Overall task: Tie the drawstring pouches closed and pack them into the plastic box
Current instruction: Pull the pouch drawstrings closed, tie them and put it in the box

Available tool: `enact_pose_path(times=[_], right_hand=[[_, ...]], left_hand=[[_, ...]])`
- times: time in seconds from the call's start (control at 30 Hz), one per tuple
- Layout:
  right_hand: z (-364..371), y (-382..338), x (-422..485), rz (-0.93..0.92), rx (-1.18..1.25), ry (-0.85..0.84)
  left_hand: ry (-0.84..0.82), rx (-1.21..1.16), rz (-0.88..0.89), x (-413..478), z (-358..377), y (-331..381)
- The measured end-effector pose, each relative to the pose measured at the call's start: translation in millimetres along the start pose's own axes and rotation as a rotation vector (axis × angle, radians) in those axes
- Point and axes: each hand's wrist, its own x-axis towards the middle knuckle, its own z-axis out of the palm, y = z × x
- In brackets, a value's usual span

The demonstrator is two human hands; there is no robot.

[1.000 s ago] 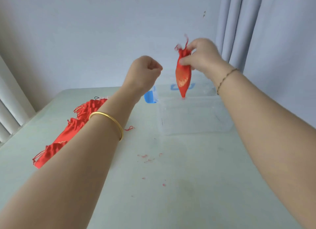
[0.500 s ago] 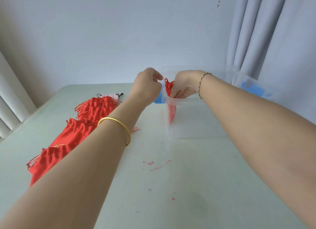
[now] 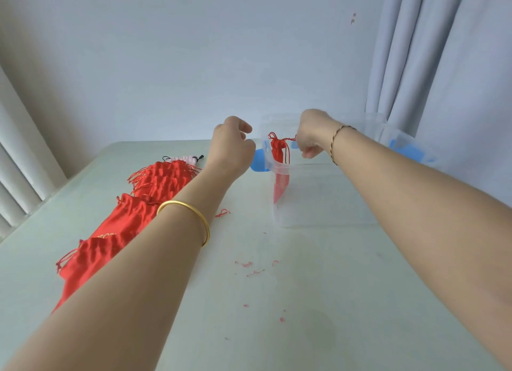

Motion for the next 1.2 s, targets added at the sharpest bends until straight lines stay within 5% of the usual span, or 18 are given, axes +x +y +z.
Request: enact_pose_path(times=[0.1, 0.2, 0.37, 0.67, 0.97, 1.2], right_hand=[[-7, -13, -15, -0.188, 0.064, 0.297], [3, -36, -56, -0.422, 0.285, 0.375], [52, -62, -121, -0.628, 0.451, 0.206], [137, -42, -169, -0.463, 0.464, -0.107], [143, -43, -187, -0.438, 0.508, -0.113], [112, -33, -214, -0.601, 0.736, -0.137]], left_hand=[[0.05, 0.048, -0.013, -8, -13, -10], [0.064, 0.189, -0.017, -25, -41, -31], [0.015, 0.428, -0.038, -68, -105, -82], [-0.124, 0.912, -0.136, -120, -152, -120], [0.011, 0.834, -0.005, -133, -152, -106], [-0.188, 0.449, 0.182, -155, -156, -30]])
